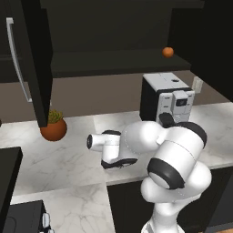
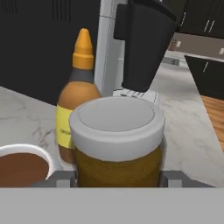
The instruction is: Pick the cinnamon and honey bottle from the cabinet and place them next to the mug.
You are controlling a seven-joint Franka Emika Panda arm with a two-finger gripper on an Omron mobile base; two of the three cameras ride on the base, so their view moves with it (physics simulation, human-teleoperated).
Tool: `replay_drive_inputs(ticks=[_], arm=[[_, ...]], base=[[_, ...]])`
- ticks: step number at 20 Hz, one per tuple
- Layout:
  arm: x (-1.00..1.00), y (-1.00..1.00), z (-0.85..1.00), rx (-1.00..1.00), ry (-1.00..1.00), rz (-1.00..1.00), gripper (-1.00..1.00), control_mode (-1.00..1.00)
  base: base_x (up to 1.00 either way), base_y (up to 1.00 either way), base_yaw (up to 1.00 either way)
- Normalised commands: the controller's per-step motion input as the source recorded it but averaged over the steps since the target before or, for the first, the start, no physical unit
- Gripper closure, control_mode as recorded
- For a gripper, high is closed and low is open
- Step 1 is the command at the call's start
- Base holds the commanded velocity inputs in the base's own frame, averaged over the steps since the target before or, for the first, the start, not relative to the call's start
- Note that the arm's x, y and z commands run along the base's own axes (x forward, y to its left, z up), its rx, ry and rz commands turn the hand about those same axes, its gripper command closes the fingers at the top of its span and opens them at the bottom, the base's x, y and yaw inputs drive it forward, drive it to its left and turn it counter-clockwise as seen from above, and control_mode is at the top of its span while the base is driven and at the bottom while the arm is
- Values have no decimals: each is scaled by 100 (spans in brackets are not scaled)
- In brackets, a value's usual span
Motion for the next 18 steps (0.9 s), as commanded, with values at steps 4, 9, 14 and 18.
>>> replay_drive_inputs(ticks=[4,9,14,18], arm=[[0,0,0,0,0,0,-100,-100],[0,0,0,0,0,0,-100,-100],[-2,0,0,0,0,0,-100,-100],[0,0,21,0,0,0,-100,-100]], base=[[0,0,0],[0,0,0],[0,0,0],[0,0,0]])
